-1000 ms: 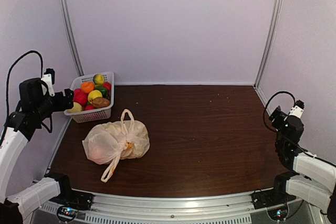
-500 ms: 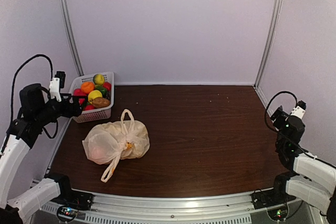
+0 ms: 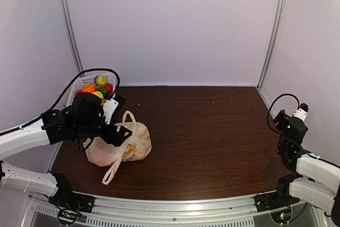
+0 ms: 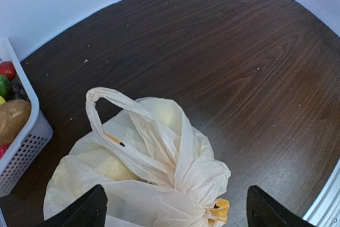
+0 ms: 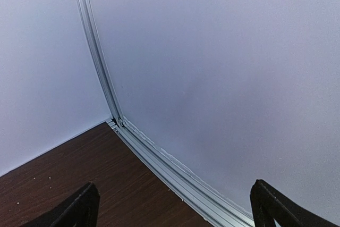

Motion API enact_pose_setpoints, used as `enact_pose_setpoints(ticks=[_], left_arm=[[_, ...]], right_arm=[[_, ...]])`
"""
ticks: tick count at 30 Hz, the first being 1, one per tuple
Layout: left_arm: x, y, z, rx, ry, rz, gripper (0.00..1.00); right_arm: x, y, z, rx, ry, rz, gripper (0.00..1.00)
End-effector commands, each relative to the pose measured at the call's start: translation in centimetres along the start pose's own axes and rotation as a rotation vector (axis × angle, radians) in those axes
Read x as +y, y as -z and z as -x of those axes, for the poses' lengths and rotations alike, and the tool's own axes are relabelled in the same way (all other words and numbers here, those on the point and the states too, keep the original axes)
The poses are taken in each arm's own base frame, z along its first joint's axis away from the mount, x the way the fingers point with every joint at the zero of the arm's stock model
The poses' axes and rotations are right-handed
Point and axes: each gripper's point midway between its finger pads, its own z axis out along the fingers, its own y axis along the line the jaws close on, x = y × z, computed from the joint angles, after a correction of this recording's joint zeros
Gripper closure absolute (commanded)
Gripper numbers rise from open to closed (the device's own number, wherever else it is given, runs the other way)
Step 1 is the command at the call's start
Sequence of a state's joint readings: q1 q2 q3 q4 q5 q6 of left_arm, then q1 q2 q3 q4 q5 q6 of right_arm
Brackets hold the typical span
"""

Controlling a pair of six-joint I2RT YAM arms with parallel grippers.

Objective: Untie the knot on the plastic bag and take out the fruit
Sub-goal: Pick up the takeout bag from the center of the board.

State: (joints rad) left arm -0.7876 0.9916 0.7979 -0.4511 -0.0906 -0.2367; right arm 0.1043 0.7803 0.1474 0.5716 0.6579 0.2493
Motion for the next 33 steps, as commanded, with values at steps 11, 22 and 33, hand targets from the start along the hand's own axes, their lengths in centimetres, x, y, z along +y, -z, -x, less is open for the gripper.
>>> enact_pose_setpoints(ticks=[11,22,33], left_arm=[[-0.6,-2.3,-3.0,0.171,0.129,0.107,0.02],[-0.5,-4.9,-4.6,0.294,0.071,0.201,0.02],[0.2,-5.9,-7.3,0.412,0.009,0.331,0.16]], right_arm=[[-0.4,-0.3,0.7,-0.010,-0.030,-0.047,0.00],[-0.3,-0.4,0.5,0.003,-0.032,-0.048,0.00],[-0.3,-0.6,0.3,0.011,-0.033,-0.056,0.00]])
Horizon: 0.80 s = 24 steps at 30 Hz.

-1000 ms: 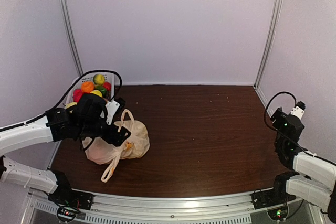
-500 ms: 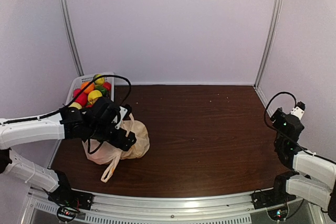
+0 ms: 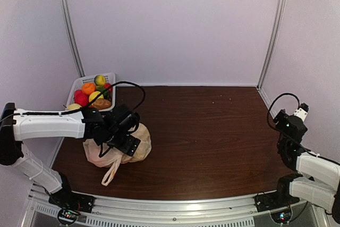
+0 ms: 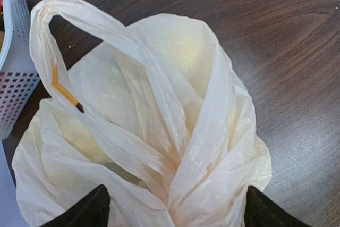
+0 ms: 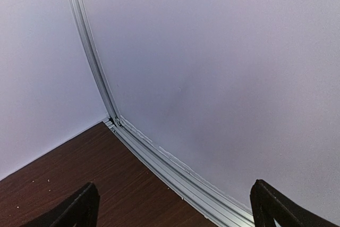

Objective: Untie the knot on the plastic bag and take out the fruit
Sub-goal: Pick up the takeout bag from the center of the board.

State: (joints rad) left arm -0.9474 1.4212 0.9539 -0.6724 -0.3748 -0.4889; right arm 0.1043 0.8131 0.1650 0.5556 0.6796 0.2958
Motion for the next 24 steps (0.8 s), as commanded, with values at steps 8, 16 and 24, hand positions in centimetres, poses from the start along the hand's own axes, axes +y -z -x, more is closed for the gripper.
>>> enact_pose_setpoints(ticks=[8,16,24], left_arm=[[0.7,0.3,0.2,-0.005,0.019,0.077,0.51],[0.7,1.4,0.8,-0.043,0.042,0.064,0.91],[-1.3,5.1,4.4,-0.191,0.079,-0.121,1.00]], right_arm=[[-0.1,-0.4,0.4,0.004,-0.004,-0.033,0.00],[-0.2,-0.4,0.4,0.004,-0.004,-0.040,0.00],[-0.3,-0.4,0.4,0.005,-0.007,-0.043,0.00]])
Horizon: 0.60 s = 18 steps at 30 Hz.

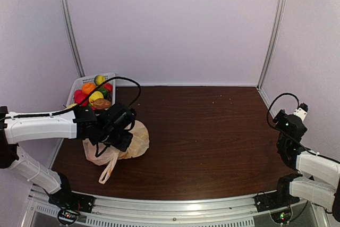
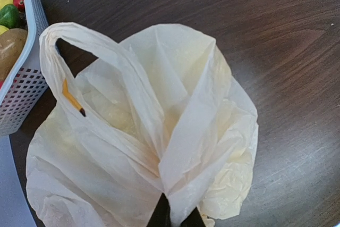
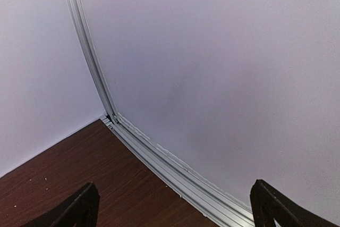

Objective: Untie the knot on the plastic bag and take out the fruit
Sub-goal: Pick up the takeout bag from the center of the board, then place the takeout bag at the center of the board.

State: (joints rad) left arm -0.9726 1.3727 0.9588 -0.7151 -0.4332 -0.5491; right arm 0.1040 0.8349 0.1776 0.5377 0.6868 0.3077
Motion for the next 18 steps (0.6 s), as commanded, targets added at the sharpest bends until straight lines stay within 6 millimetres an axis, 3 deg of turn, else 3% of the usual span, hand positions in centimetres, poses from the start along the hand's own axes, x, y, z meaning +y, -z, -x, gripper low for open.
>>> enact_pose_setpoints(ticks=[1,6,10,12,18], left_arm=[[-2.6,4.5,5.2,-0.193,0.048,-0.207,1.00],[-5.1,11.3,10.8,-0.416,0.008,-0.446,1.00],[-7.3,15.5,13.9,-0.537,-0.076,-0.599,1.00],[-8.5,16.4,14.8,-0.551,-0.133,-0.653,1.00],[-13.3,16.6,17.0,-0.577,-0.313,-0.802,1.00]], right_arm=[[-0.3,-0.2,0.7,-0.011,-0.015,-0.031,0.00],[-0.4,-0.2,0.6,-0.009,-0.017,-0.033,0.00],[-0.5,-0.2,0.6,-0.009,-0.018,-0.037,0.00],[-0.4,-0.2,0.6,-0.009,-0.019,-0.036,0.00],[-0.4,-0.2,0.6,-0.009,-0.023,-0.036,0.00]])
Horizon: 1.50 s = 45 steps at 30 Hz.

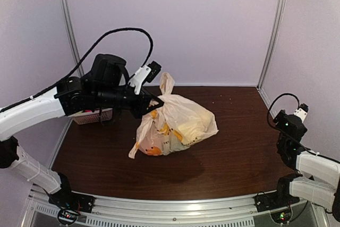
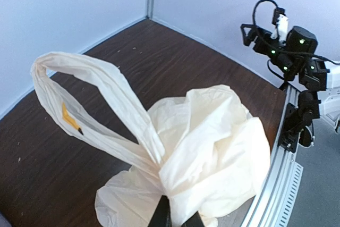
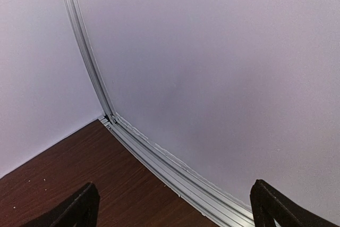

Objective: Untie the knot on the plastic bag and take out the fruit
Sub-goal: Place the takeout bag at the center of the board.

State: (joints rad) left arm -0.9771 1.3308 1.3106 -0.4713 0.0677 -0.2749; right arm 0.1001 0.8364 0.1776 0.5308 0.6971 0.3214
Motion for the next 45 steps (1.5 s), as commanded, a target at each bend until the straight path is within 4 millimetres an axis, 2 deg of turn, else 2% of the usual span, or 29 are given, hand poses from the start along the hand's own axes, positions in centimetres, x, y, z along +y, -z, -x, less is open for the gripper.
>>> enact_pose_setpoints(ticks=[1,5,8,13,21,25,28,31,33,34,35,38,41,45], left_arm=[[-3.9,-2.5,2.6,-0.074,-0.178,-0.217,1.00],[-4.3,-4.9,2.7,-0.091,-0.280,-0.247,1.00],[-3.8,-6.2,2.6,-0.119,-0.356,-0.221,1.00],[-2.0,-8.1,1.9,-0.145,-0.367,-0.176,1.00],[0.4,-10.0,-2.1,-0.050,-0.300,-0.097,1.00],[1.8,-12.1,-4.1,0.040,-0.263,-0.043,1.00],[1.9,-13.5,-5.7,0.088,-0.237,-0.057,1.00],[1.7,-13.9,-6.1,0.101,-0.212,-0.068,0.90],[1.7,-13.7,-5.7,0.100,-0.217,-0.069,0.76],[1.6,-13.4,-5.3,0.096,-0.221,-0.070,0.63],[1.5,-13.1,-4.9,0.091,-0.229,-0.070,0.44],[1.1,-11.7,-3.3,0.067,-0.254,-0.078,0.12],[-0.3,-10.1,-2.6,0.090,-0.287,-0.149,0.03],[-0.3,-8.9,-3.6,0.117,-0.309,-0.151,0.02]], right_arm=[[-0.1,-0.1,0.7,-0.010,-0.014,-0.020,0.00],[-0.1,-0.2,0.7,-0.009,-0.013,-0.022,0.00],[-0.1,-0.2,0.7,-0.008,-0.013,-0.021,0.00],[0.0,-0.3,0.6,-0.005,-0.015,-0.019,0.00],[1.3,-0.7,0.1,0.019,-0.011,0.023,0.00],[1.9,-1.2,-0.3,0.044,0.011,0.029,0.00],[2.0,-1.3,-0.3,0.049,0.016,0.027,0.00],[1.8,-1.1,-0.3,0.044,0.008,0.033,0.00],[1.8,-1.0,-0.2,0.038,0.001,0.035,0.00],[1.7,-0.9,-0.1,0.036,-0.001,0.036,0.00],[1.7,-0.9,-0.1,0.035,-0.002,0.036,0.00],[1.6,-0.9,-0.1,0.037,0.001,0.034,0.00],[1.4,-0.9,-0.2,0.038,0.008,0.026,0.00],[1.3,-0.8,0.0,0.032,0.004,0.024,0.00]])
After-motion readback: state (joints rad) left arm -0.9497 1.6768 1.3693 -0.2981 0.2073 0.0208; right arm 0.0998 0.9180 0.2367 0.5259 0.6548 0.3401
